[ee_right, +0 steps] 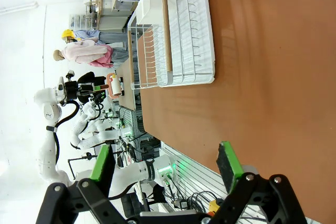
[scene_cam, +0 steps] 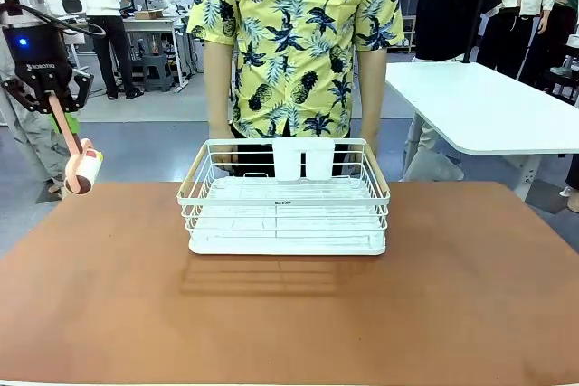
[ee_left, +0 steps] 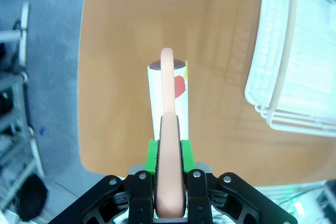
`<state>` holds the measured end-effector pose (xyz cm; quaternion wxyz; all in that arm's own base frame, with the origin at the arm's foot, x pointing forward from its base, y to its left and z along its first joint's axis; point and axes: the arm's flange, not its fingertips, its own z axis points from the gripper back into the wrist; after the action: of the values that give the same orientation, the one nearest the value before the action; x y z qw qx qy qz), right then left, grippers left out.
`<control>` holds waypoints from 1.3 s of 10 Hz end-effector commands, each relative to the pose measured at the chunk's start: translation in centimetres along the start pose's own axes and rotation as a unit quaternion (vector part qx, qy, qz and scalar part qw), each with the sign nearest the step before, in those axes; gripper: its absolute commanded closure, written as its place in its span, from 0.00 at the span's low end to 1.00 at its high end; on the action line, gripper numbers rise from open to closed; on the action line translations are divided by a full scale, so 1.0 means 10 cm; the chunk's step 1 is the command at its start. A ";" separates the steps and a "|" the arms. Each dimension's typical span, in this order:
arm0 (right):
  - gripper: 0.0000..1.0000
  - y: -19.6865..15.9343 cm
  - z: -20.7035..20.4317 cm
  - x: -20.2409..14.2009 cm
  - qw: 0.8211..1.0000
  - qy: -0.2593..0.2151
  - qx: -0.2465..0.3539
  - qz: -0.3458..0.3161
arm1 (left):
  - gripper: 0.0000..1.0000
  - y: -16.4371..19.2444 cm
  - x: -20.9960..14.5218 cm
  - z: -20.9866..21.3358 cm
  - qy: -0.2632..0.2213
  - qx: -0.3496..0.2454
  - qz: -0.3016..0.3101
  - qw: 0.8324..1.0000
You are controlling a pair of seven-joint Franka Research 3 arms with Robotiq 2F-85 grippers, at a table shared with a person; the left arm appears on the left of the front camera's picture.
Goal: Clean the table.
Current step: Place the Lint Roller down when the Dish drying rack is positioned in the middle of the table.
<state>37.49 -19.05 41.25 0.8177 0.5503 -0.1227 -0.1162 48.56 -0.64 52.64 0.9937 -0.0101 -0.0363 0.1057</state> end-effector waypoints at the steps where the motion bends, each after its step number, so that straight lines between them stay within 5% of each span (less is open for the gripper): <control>1: 0.00 0.02 0.01 0.00 1.000 0.000 0.003 0.003 | 0.79 -0.15 -0.02 0.04 0.029 -0.034 0.155 0.987; 3: 0.00 0.02 0.01 0.00 1.000 0.000 0.003 0.003 | 0.79 -0.18 0.01 0.00 -0.017 -0.072 0.280 0.957; 4: 0.00 0.02 0.01 0.00 1.000 0.000 0.003 0.003 | 0.79 -0.15 0.07 -0.06 -0.065 -0.070 0.384 0.918; 8: 0.00 0.02 0.01 0.00 1.000 0.000 0.003 0.003 | 0.79 -0.12 0.37 -0.07 -0.121 -0.103 0.559 0.814; 10: 0.00 0.02 0.01 0.00 1.000 0.000 0.003 0.003 | 0.79 -0.17 0.58 -0.35 -0.121 -0.128 0.594 0.785; 13: 0.00 0.02 0.01 0.00 1.000 0.000 0.003 0.003 | 0.79 -0.16 0.67 -0.86 -0.177 -0.175 0.592 0.766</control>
<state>37.50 -19.03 41.24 0.8178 0.5502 -0.1225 -0.1161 56.57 -0.60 45.65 0.7053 -0.1721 -0.1813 0.6634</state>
